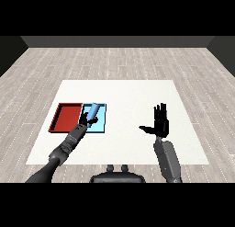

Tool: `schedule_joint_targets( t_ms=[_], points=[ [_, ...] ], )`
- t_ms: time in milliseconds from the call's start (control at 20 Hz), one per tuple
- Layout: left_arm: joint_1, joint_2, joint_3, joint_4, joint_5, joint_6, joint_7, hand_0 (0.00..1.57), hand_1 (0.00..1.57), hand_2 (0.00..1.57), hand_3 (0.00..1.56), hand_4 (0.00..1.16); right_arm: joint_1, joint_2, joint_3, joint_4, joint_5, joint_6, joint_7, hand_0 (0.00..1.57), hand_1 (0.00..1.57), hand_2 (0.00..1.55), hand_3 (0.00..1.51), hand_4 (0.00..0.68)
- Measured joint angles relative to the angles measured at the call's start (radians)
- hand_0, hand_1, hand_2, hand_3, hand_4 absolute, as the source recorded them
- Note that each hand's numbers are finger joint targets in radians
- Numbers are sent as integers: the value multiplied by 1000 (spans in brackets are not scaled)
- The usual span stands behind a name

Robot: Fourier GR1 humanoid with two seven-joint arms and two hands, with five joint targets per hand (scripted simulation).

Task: Pick the blue can and put it in the blue box

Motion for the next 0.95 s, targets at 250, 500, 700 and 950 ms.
schedule_joint_targets(
  t_ms=[250, 500, 700, 950],
  points=[
    [-30, -12, 64, 74, 29, -6, 1, 0, 0, 0, 0, 0, -6, -8, -24, 41, 0, 22, -23, 0, 0, 0, 0, 0],
    [-65, -16, 72, 118, 8, -57, 23, 0, 0, 0, 0, 0, -9, 2, -28, 64, 2, 37, -41, 0, 0, 0, 0, 0],
    [-71, -7, 81, 126, -5, -70, 11, 0, 0, 0, 0, 0, -21, 11, -27, 60, 8, 34, -39, 0, 0, 0, 0, 0],
    [-57, 21, 141, 52, 36, -35, -146, 0, 0, 0, 0, 0, -3, 12, -18, 50, 15, 48, -46, 0, 0, 0, 0, 0]
  ],
)
